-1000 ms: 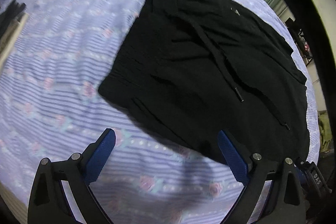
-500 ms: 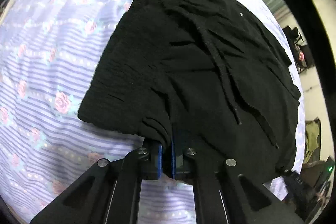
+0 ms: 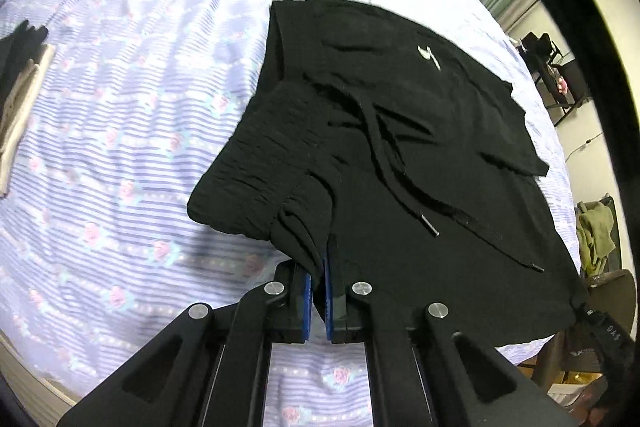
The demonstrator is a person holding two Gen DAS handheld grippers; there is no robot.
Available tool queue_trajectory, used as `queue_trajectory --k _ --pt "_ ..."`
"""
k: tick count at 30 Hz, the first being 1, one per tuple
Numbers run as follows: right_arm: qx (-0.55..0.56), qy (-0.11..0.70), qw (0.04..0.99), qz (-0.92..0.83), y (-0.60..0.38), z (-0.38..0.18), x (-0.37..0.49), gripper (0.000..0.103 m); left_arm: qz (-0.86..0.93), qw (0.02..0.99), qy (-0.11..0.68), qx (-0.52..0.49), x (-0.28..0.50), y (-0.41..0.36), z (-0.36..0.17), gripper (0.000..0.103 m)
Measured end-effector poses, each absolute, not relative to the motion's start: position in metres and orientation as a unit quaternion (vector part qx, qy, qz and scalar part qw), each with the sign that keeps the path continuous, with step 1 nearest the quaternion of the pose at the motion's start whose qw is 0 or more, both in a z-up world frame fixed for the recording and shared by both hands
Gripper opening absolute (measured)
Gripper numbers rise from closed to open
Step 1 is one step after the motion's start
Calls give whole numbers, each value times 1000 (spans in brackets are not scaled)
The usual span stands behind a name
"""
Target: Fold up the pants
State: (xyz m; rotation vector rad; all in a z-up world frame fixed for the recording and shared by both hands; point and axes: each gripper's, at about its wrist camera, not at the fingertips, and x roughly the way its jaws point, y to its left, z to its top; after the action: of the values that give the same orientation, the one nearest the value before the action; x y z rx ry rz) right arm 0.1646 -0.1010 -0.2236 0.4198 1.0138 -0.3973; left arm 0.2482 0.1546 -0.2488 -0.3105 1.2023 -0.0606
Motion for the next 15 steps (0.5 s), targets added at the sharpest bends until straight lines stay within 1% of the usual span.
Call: queue_trajectory --k 5,10,15 --pt "178 456 854 -177 -102 -175 176 4 -14 819 549 -166 250 149 -216 6" --pt "166 428 875 -154 -112 -134 206 4 -3 830 536 -158 256 139 -183 6" --pt "162 422 882 -134 -130 -123 261 4 28 825 533 -185 290 131 -171 6"
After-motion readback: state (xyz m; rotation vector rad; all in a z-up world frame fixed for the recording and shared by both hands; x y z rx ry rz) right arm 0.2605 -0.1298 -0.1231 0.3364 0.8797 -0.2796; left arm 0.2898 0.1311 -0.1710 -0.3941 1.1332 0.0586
